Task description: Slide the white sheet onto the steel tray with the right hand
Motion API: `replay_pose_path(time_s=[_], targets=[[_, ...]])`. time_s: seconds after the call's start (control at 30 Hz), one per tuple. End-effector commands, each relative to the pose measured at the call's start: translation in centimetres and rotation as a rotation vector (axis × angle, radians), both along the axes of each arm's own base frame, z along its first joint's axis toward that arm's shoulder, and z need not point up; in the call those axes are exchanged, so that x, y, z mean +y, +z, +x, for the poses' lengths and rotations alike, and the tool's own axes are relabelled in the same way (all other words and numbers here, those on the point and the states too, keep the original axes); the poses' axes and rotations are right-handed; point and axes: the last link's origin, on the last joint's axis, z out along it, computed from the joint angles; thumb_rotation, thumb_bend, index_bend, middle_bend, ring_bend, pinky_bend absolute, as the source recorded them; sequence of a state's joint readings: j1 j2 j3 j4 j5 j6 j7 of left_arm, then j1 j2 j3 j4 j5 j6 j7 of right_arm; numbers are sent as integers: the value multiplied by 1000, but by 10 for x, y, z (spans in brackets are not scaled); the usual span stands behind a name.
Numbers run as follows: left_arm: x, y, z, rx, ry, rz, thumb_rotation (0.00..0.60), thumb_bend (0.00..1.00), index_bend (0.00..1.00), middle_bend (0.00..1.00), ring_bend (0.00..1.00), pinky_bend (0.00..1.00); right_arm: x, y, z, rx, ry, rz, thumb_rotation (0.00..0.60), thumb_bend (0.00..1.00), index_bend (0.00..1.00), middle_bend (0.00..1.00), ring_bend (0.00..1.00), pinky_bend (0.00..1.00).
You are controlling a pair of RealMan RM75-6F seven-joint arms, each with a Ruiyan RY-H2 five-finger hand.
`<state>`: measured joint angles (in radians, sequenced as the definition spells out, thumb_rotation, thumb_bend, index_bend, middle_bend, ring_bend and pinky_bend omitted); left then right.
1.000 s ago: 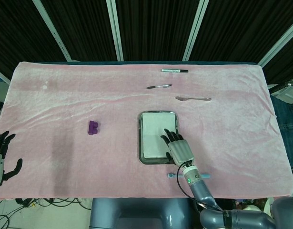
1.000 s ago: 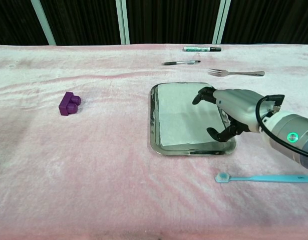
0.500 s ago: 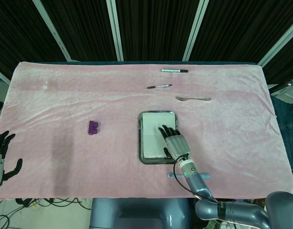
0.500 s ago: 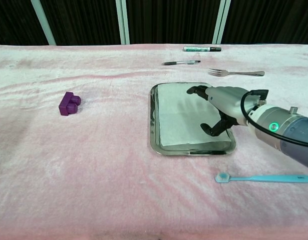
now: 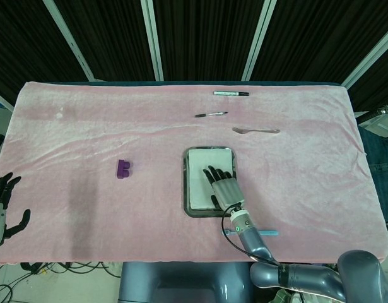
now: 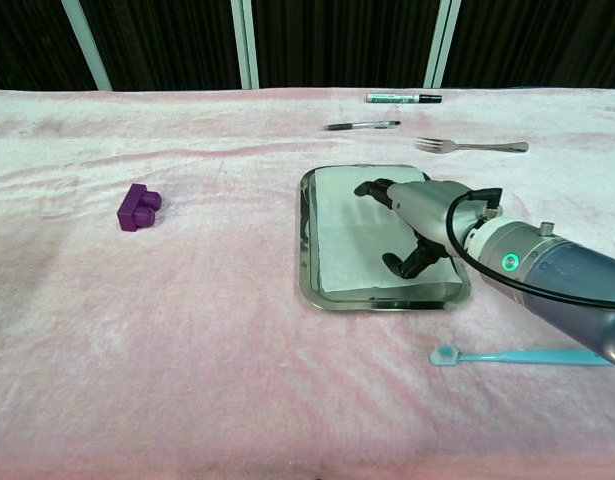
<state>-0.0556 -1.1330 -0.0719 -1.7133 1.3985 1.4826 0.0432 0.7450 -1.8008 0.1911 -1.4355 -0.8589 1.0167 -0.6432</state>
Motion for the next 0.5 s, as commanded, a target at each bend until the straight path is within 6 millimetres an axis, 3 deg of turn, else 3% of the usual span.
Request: replay_pose_path(time_s=[0.03, 0.5], targets=[[0, 0, 0, 1, 0, -1, 600, 407, 119, 24, 0, 27, 1, -2, 0, 10, 5, 9, 600, 405, 47, 48, 106, 180], [0, 0, 0, 3, 9, -8, 600, 407, 119, 22, 0, 27, 0, -2, 3, 26, 1, 37, 600, 405, 62, 63, 110, 181]])
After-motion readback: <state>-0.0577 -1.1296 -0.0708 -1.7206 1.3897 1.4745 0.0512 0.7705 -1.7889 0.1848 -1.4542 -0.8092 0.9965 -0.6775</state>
